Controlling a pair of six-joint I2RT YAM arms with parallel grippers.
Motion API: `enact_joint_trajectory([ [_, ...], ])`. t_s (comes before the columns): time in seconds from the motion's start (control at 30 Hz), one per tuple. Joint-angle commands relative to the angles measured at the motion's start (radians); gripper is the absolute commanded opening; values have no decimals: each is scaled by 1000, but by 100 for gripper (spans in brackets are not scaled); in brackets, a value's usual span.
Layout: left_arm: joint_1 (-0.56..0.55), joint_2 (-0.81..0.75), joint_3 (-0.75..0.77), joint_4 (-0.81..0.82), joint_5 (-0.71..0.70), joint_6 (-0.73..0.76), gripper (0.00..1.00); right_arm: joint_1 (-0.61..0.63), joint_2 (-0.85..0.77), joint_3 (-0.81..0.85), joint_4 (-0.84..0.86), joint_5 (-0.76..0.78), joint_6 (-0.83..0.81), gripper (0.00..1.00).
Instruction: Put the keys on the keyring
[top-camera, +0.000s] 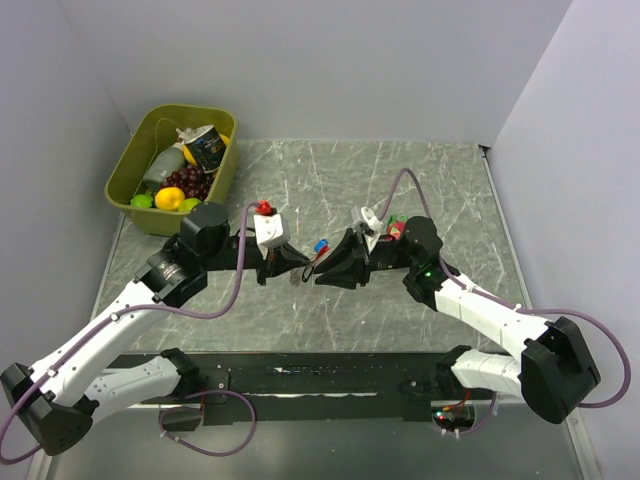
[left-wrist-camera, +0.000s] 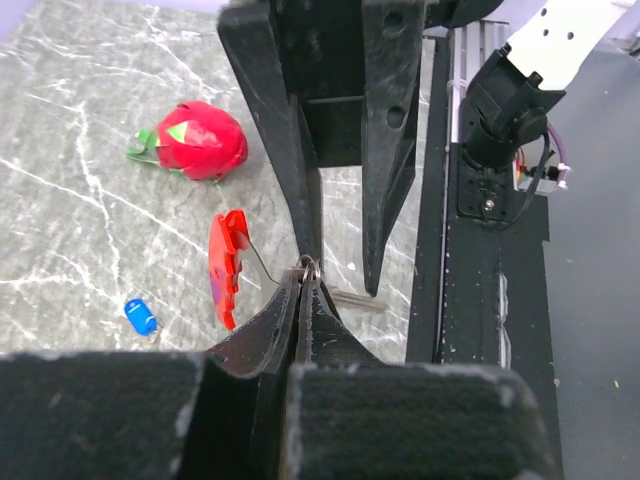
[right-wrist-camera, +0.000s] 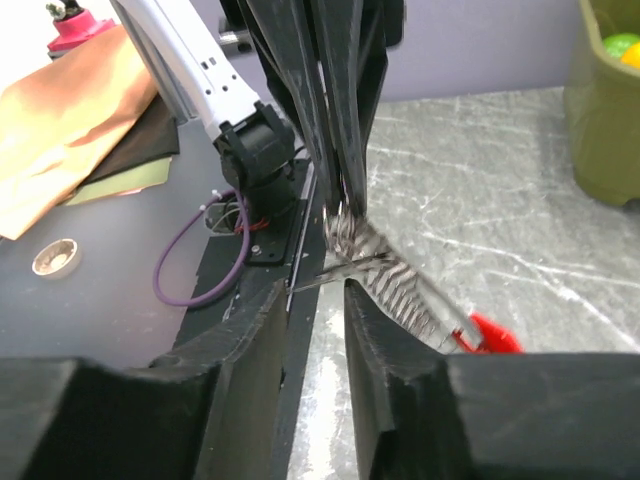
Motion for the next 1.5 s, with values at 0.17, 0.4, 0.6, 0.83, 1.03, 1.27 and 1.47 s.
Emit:
enact_joint_trajectory([
  [0.17,-4,-40,1,59,-70,-7,1,8,-67,3,-48,102,-49,42],
  [0.4,-1,-87,-43,35,-248,-20,1,-40,-110,-68,25,295,22,68],
  [0.6,11,-156,-104,33,-303,-53,1,-121,5,-59,55,348,139,71],
  [0.83,30,-175,-141,-1,-309,-77,1,-134,168,24,-42,536,162,93],
  [1.03,71,-129,-167,-7,-269,-106,1,-152,376,166,-212,685,225,94],
  [1.27,174,-35,-160,-22,-130,-131,1,-167,723,454,-425,673,305,69],
  [1.47,231,-32,-164,-21,-77,-140,1,-169,818,559,-592,724,314,58],
])
